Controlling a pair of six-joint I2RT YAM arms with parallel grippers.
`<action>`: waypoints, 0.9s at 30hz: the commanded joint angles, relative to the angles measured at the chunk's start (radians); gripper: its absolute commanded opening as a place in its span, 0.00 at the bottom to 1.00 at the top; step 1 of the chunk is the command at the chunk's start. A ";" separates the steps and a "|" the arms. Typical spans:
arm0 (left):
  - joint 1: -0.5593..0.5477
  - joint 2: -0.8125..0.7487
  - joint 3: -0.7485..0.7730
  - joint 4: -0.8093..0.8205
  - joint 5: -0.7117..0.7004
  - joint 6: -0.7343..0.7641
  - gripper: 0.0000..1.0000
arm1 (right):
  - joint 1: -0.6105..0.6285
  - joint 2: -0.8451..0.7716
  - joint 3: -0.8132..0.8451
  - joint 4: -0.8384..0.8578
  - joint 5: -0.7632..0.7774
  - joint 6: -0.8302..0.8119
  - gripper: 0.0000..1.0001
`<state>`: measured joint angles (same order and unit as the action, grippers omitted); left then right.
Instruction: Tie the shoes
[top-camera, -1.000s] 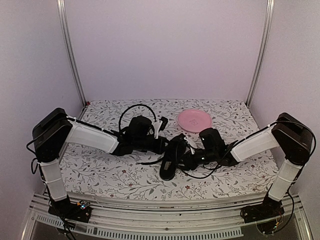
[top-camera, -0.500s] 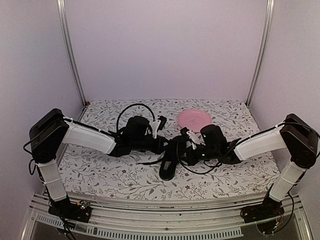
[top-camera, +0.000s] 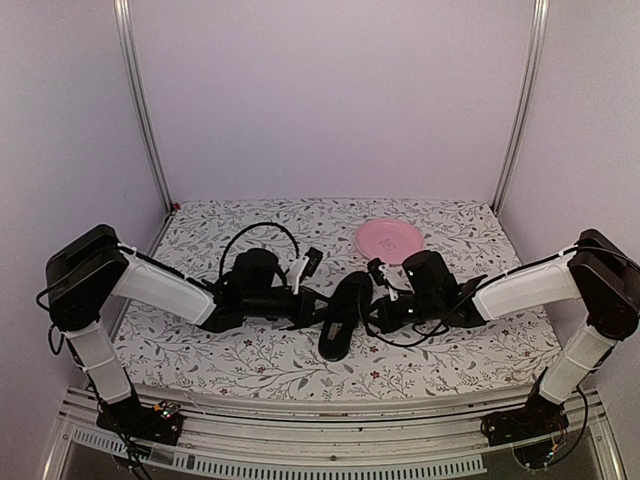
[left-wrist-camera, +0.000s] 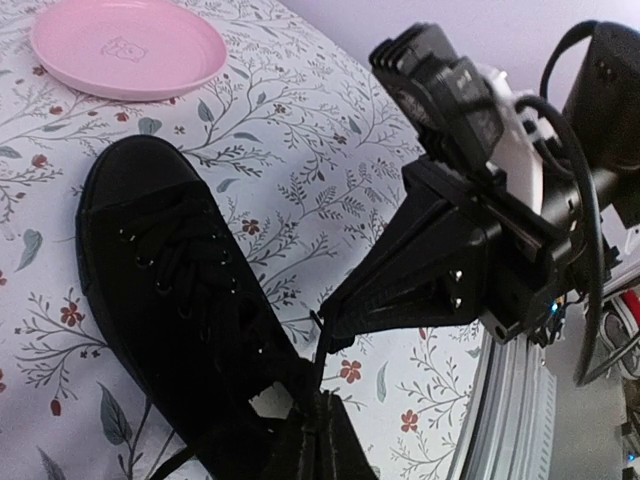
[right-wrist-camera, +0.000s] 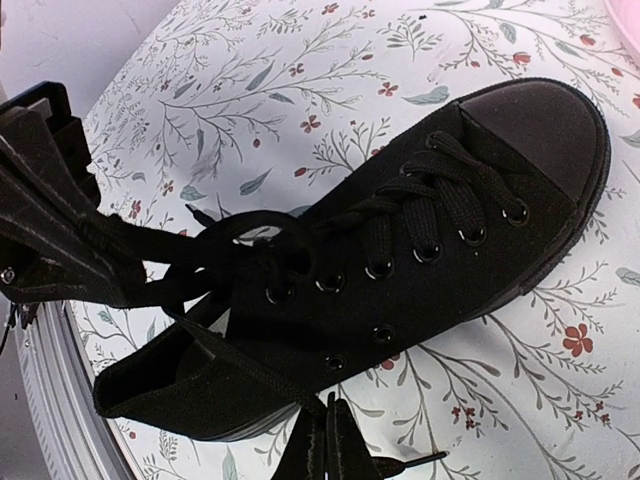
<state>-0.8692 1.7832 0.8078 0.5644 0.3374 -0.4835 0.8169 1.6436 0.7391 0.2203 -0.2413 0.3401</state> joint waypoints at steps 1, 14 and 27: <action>0.002 -0.037 -0.051 0.076 0.054 0.003 0.06 | -0.004 -0.013 -0.014 -0.018 -0.005 0.023 0.02; 0.046 -0.243 -0.112 -0.053 -0.082 -0.030 0.53 | -0.005 -0.004 -0.009 -0.015 -0.024 0.012 0.02; 0.145 0.099 0.243 -0.337 0.205 -0.099 0.39 | -0.005 -0.001 -0.005 -0.013 -0.023 0.019 0.02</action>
<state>-0.7269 1.8088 1.0103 0.3061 0.4023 -0.5659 0.8169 1.6436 0.7372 0.2020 -0.2543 0.3550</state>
